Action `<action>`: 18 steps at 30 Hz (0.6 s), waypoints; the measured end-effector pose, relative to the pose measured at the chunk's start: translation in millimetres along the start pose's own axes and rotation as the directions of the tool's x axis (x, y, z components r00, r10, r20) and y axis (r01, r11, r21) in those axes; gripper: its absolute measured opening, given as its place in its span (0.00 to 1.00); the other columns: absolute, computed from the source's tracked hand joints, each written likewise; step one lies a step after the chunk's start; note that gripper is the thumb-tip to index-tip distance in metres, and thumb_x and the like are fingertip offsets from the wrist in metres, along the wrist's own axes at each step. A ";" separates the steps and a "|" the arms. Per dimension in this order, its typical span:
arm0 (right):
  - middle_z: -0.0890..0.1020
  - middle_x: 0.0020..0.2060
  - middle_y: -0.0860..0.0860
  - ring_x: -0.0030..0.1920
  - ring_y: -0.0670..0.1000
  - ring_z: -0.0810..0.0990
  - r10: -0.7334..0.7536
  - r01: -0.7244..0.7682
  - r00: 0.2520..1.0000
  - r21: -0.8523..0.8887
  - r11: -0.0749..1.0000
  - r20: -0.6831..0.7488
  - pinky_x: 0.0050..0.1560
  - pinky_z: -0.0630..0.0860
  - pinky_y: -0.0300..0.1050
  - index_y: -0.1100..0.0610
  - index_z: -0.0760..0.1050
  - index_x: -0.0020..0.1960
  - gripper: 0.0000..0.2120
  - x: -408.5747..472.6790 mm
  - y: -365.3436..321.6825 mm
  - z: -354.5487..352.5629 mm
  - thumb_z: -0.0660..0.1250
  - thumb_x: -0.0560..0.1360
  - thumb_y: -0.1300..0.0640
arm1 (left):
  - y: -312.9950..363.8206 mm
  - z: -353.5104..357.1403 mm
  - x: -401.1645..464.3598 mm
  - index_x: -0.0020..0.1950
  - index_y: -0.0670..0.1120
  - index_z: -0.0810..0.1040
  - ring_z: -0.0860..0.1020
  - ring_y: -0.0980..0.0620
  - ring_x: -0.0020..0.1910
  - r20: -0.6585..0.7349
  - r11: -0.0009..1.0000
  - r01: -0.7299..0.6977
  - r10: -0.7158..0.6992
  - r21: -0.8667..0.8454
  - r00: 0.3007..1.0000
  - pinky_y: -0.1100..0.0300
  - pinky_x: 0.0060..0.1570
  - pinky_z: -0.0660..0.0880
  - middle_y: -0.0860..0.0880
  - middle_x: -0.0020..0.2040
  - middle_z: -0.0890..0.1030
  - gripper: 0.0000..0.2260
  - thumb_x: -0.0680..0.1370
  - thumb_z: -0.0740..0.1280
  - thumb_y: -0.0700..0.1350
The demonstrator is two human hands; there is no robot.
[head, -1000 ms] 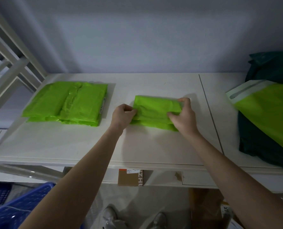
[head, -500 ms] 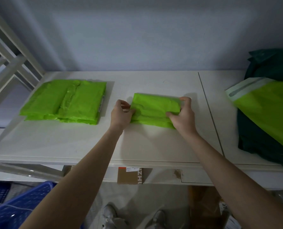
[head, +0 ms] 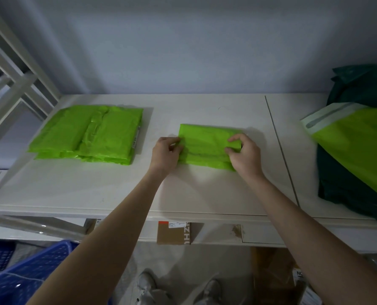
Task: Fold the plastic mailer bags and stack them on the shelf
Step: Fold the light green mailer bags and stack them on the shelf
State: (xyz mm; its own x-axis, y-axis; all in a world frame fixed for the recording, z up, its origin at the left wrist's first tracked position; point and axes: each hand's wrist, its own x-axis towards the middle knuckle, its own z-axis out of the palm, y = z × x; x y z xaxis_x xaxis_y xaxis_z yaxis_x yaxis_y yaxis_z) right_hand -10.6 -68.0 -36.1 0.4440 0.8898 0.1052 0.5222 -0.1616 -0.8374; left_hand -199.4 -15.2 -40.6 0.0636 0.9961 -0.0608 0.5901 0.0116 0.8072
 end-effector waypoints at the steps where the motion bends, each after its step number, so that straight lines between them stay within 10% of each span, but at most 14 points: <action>1: 0.75 0.41 0.49 0.43 0.48 0.71 -0.003 0.003 1.000 -0.007 1.000 0.000 0.40 0.61 0.37 0.62 0.78 0.50 0.10 0.0 0.6 0.4 0.70 0.69 0.67 | 0.3 -0.2 -0.1 0.63 0.42 0.77 0.78 0.46 0.55 0.002 1.000 0.004 -0.004 -0.005 1.000 0.65 0.54 0.69 0.43 0.63 0.72 0.14 0.77 0.65 0.40; 9: 0.79 0.44 0.56 0.44 0.51 0.73 -0.022 0.022 1.000 -0.061 0.998 0.002 0.44 0.63 0.39 0.62 0.78 0.50 0.11 -3.8 0.4 2.9 0.70 0.67 0.68 | 0.5 2.9 0.3 0.56 0.42 0.80 0.77 0.46 0.50 -0.034 0.999 -0.022 0.023 0.034 0.999 0.71 0.47 0.67 0.42 0.60 0.72 0.13 0.76 0.63 0.32; 18: 0.78 0.48 0.62 0.51 0.60 0.77 -0.059 0.060 0.998 -0.171 0.983 0.008 0.49 0.64 0.42 0.64 0.77 0.50 0.12 -5.3 1.9 3.6 0.70 0.67 0.69 | -0.8 8.2 -2.8 0.64 0.40 0.75 0.69 0.43 0.62 0.020 0.943 -0.160 0.161 0.293 0.987 0.60 0.65 0.63 0.41 0.62 0.69 0.16 0.78 0.59 0.33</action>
State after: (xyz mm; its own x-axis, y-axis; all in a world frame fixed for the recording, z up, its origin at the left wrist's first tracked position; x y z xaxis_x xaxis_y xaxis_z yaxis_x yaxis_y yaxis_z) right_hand -14.6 -71.5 -40.2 0.4064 0.9012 0.1505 0.6650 -0.1788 -0.7251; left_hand -193.4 -18.8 -45.8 0.1739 0.9830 0.0583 0.7821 -0.1738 0.5985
